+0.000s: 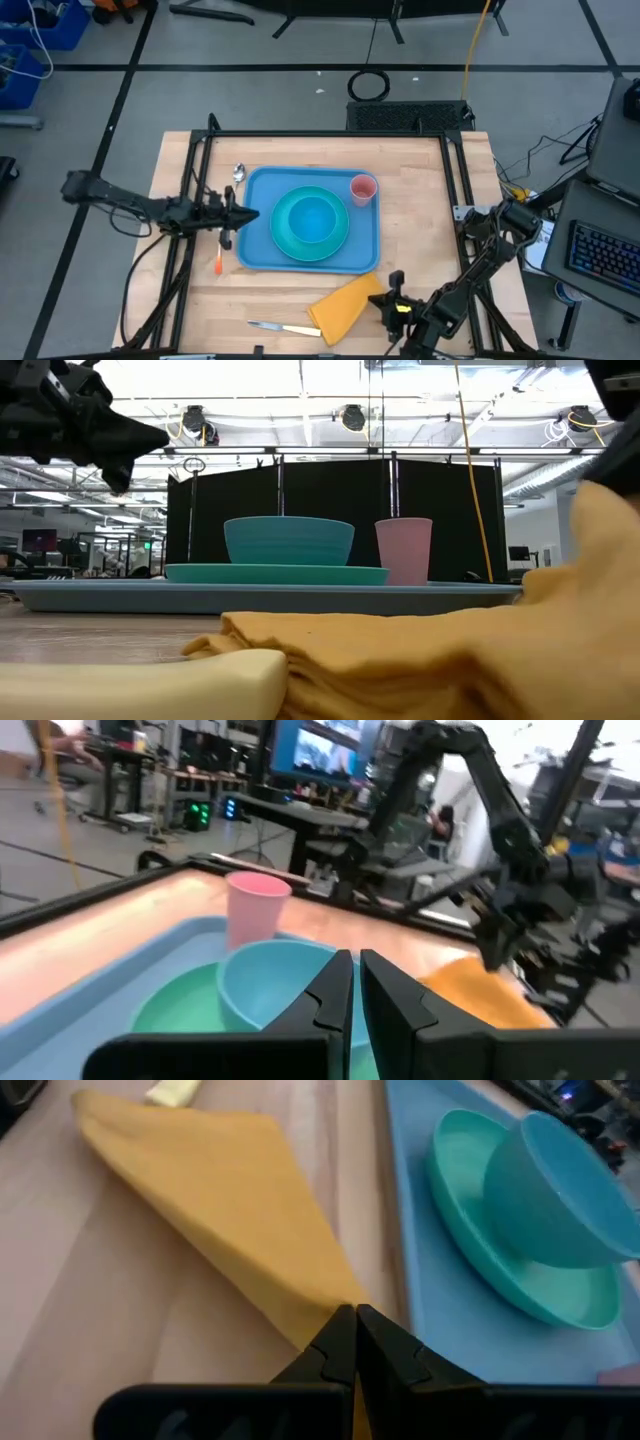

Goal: Set up tray
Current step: Put the yellow napkin on the blue serving tray to the left of the blue plate

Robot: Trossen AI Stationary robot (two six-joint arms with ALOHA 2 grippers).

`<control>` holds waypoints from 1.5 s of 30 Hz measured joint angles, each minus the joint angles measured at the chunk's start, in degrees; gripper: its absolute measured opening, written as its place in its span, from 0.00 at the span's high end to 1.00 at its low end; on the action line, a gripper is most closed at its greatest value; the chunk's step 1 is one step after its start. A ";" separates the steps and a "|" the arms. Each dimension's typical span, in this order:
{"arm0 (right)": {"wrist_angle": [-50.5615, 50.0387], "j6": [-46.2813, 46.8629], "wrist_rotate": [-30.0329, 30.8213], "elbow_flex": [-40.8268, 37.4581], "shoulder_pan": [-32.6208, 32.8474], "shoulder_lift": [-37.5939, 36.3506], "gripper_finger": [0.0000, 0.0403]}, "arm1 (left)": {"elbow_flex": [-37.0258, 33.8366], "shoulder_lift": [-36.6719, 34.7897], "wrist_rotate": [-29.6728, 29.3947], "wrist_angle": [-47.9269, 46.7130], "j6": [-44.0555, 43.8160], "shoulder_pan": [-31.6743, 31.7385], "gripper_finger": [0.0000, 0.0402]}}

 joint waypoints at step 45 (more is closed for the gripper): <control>3.82 -1.73 -1.56 0.00 -4.88 -0.05 1.00 | 68.90 85.26 4.52 -14.32 -20.66 -11.10 0.47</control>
